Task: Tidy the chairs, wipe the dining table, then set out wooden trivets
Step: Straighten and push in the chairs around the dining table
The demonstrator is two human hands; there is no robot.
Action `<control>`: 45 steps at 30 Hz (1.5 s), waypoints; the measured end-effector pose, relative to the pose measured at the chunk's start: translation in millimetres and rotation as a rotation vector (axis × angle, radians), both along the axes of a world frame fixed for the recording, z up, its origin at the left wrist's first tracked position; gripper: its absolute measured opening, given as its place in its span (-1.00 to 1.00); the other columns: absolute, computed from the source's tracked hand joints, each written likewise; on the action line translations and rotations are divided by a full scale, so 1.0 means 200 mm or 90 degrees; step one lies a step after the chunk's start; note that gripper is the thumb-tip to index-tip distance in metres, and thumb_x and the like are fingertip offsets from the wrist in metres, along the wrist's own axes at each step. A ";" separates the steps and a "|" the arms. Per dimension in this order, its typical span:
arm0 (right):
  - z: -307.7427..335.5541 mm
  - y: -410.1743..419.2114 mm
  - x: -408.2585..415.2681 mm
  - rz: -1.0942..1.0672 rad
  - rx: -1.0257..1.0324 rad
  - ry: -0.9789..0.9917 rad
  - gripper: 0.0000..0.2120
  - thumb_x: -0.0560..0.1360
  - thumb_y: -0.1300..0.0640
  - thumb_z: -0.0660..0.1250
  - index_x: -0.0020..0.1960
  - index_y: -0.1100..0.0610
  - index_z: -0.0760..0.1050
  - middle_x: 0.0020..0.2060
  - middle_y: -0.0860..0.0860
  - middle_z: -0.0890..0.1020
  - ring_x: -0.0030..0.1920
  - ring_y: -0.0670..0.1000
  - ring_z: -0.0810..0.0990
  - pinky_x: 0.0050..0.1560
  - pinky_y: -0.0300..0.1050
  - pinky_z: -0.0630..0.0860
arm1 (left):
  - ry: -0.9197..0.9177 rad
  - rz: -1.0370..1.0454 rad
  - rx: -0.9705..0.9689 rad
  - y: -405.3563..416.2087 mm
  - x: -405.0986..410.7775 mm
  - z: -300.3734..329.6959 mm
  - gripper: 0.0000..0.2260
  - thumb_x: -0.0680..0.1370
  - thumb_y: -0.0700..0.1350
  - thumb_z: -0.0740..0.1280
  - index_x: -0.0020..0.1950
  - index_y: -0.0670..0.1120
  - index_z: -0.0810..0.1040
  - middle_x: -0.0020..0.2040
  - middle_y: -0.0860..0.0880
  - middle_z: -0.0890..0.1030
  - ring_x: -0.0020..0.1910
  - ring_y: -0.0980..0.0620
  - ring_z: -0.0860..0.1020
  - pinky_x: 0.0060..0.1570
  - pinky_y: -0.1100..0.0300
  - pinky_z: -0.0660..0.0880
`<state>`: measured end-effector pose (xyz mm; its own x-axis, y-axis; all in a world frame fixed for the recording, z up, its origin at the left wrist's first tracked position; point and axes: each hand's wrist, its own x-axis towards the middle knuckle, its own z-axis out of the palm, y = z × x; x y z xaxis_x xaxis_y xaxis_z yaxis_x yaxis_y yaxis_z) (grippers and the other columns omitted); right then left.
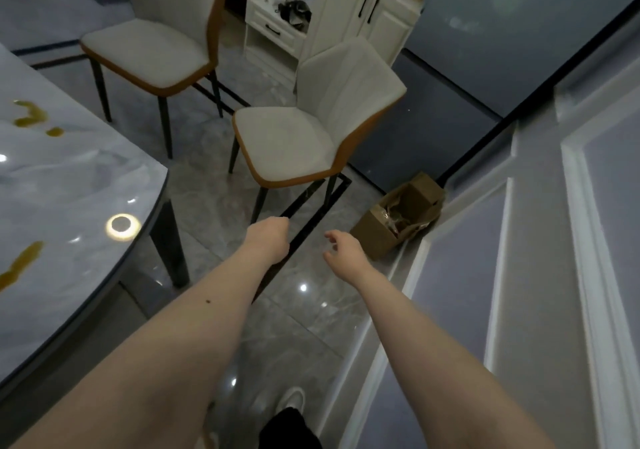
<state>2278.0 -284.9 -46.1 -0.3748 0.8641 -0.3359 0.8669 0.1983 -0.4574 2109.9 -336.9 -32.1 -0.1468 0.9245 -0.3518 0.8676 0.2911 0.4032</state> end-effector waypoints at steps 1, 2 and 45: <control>0.00 0.06 -0.01 0.013 0.002 0.002 -0.54 0.57 0.17 0.26 0.45 0.15 0.30 0.35 0.11 0.41 0.32 0.07 0.42 0.29 -0.13 0.36 | -0.001 0.007 -0.004 0.04 -0.01 -0.01 -0.74 0.59 -0.15 0.21 0.28 -0.14 0.42 0.22 -0.14 0.50 0.15 -0.11 0.50 0.10 0.07 0.48; -0.01 0.15 -0.03 0.028 0.005 0.005 -0.54 0.57 0.17 0.26 0.45 0.15 0.30 0.34 0.11 0.42 0.32 0.07 0.42 0.27 -0.14 0.36 | 0.001 0.013 -0.014 0.10 -0.03 -0.02 -0.73 0.59 -0.15 0.21 0.29 -0.14 0.41 0.23 -0.14 0.49 0.17 -0.12 0.49 0.12 0.06 0.47; 0.17 3.78 0.06 0.004 0.170 0.171 -0.61 0.52 0.25 0.26 0.35 0.17 0.39 0.31 0.05 0.40 0.28 0.03 0.43 0.25 -0.22 0.31 | -0.105 0.065 -0.043 3.66 0.36 -0.11 -0.51 0.51 -0.03 0.37 0.34 -0.19 0.30 0.31 -0.19 0.44 0.27 -0.17 0.44 0.23 0.05 0.42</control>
